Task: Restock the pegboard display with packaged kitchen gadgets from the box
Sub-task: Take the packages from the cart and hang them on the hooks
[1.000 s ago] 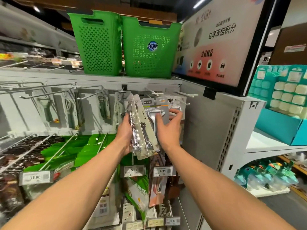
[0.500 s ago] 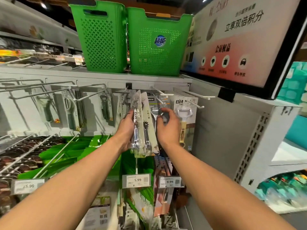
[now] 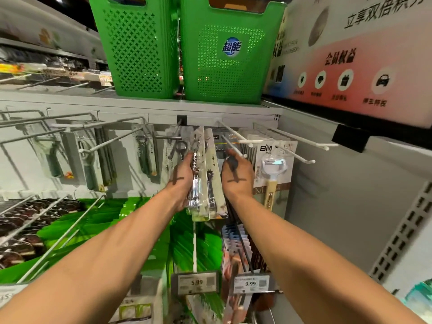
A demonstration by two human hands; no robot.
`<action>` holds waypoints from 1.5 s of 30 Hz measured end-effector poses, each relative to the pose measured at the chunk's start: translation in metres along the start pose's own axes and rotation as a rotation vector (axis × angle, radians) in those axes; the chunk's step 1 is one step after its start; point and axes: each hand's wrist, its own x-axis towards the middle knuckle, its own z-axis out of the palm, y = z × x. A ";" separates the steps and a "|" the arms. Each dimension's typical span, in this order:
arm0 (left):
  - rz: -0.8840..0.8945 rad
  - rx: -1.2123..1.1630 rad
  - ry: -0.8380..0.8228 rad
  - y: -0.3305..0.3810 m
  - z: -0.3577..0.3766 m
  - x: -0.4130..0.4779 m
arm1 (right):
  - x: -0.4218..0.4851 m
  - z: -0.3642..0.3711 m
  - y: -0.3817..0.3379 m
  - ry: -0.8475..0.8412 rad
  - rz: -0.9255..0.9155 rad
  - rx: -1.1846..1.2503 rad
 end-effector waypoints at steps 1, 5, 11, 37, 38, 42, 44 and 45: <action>0.002 0.006 0.001 0.008 0.002 -0.013 | 0.002 0.000 -0.001 -0.012 0.003 -0.009; 0.064 0.098 0.029 0.030 0.010 -0.058 | 0.003 0.001 -0.001 -0.028 0.000 -0.055; 0.130 0.158 0.050 0.023 0.003 -0.075 | -0.018 -0.008 -0.007 -0.044 -0.013 0.104; 0.460 0.217 0.023 0.006 -0.038 -0.226 | -0.164 -0.061 -0.065 -0.031 -0.117 0.114; 0.475 0.207 0.041 0.005 -0.042 -0.229 | -0.168 -0.059 -0.069 -0.040 -0.116 0.121; 0.499 0.150 0.169 0.006 -0.061 -0.230 | -0.177 -0.050 -0.081 -0.051 -0.152 0.110; 0.477 0.060 0.192 0.009 -0.071 -0.230 | -0.179 -0.045 -0.087 -0.067 -0.173 0.090; 0.454 0.011 0.179 0.009 -0.074 -0.227 | -0.179 -0.043 -0.089 -0.074 -0.171 0.085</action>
